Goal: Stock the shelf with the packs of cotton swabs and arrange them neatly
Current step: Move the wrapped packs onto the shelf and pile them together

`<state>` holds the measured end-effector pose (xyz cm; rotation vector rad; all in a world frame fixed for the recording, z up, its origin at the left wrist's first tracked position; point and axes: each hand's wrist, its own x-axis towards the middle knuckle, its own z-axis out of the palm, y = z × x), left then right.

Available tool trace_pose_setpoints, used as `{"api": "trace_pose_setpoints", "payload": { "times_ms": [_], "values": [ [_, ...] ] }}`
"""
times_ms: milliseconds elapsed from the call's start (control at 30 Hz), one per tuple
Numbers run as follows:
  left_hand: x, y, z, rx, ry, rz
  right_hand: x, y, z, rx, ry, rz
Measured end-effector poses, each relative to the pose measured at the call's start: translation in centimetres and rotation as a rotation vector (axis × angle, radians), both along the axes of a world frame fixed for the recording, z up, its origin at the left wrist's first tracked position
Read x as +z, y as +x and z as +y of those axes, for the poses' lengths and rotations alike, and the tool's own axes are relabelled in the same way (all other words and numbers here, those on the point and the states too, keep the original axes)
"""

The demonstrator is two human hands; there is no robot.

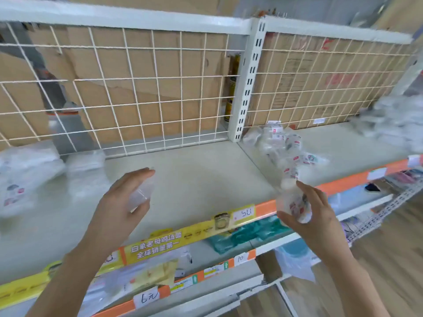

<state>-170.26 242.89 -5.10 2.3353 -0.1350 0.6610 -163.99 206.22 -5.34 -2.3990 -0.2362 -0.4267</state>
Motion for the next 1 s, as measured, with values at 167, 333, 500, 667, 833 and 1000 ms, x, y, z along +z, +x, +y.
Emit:
{"api": "trace_pose_setpoints", "payload": {
  "times_ms": [167,333,500,667,833,1000],
  "values": [
    [-0.5,1.4,-8.2,-0.076,-0.004,0.032,-0.4,-2.9,-8.6,-0.091,0.021,0.000],
    [-1.2,2.5,-15.8,-0.171,0.000,0.053,-0.8,-5.2,-15.8,-0.166,0.032,0.009],
    [-1.0,4.3,-21.4,-0.269,0.024,0.053,-1.2,-6.4,-20.3,-0.234,0.031,-0.001],
    [-0.8,7.5,-25.3,-0.335,0.049,0.058,-1.3,-5.9,-23.2,-0.308,0.030,-0.004],
    [-0.6,12.6,-29.5,-0.410,0.043,0.040,-1.6,-3.3,-26.2,-0.372,0.047,0.013],
    [0.6,19.2,-34.0,-0.455,0.028,0.002,-0.6,1.3,-29.9,-0.422,0.049,-0.022]
  ]
}}
